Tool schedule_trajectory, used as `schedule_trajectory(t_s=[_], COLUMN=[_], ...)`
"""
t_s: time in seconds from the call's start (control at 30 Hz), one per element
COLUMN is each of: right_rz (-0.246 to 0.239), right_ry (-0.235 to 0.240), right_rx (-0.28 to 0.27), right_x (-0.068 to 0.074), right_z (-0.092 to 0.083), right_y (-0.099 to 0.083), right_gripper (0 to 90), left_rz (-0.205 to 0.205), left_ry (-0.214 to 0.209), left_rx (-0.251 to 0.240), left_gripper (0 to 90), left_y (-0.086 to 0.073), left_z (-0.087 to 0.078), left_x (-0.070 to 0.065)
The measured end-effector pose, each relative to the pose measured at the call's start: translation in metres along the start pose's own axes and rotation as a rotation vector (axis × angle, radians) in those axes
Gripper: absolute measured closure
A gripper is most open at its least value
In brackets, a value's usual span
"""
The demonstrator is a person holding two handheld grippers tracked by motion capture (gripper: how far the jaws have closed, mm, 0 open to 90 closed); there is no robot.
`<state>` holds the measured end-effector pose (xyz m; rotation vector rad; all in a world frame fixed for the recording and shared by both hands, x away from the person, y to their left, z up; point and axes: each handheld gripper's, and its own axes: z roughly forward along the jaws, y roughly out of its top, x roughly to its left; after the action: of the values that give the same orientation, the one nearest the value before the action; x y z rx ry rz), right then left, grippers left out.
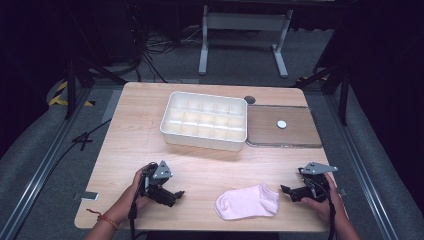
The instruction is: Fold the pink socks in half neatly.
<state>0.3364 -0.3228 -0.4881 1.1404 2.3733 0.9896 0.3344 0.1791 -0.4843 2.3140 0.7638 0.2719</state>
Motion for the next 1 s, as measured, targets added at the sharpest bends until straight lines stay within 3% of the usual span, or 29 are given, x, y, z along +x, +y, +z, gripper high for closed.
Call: schedule_trajectory(t_s=[0.57,0.7,0.8,1.0], right_rz=[0.003,0.0,0.02,-0.006], right_ry=[0.011,0.035,0.061,0.083], right_rx=[0.006,-0.032,-0.049,-0.099], right_x=[-0.002,-0.003,-0.003,0.005], right_z=[-0.002,-0.006,-0.01,-0.019], right_y=[0.0,-0.002,-0.001,0.006], right_gripper=[2.9,18.1,24.2,31.4], left_rz=[-0.005,-0.01,-0.016,-0.012], left_ry=[0.001,0.002,0.006,0.01], left_rx=[0.0,-0.002,-0.003,-0.002], left_gripper=[0.0,0.0,0.0,0.0], left_y=[-0.001,-0.001,-0.001,-0.001], left_z=[-0.001,-0.001,-0.001,-0.001], left_x=[0.0,-0.001,-0.001,-0.001])
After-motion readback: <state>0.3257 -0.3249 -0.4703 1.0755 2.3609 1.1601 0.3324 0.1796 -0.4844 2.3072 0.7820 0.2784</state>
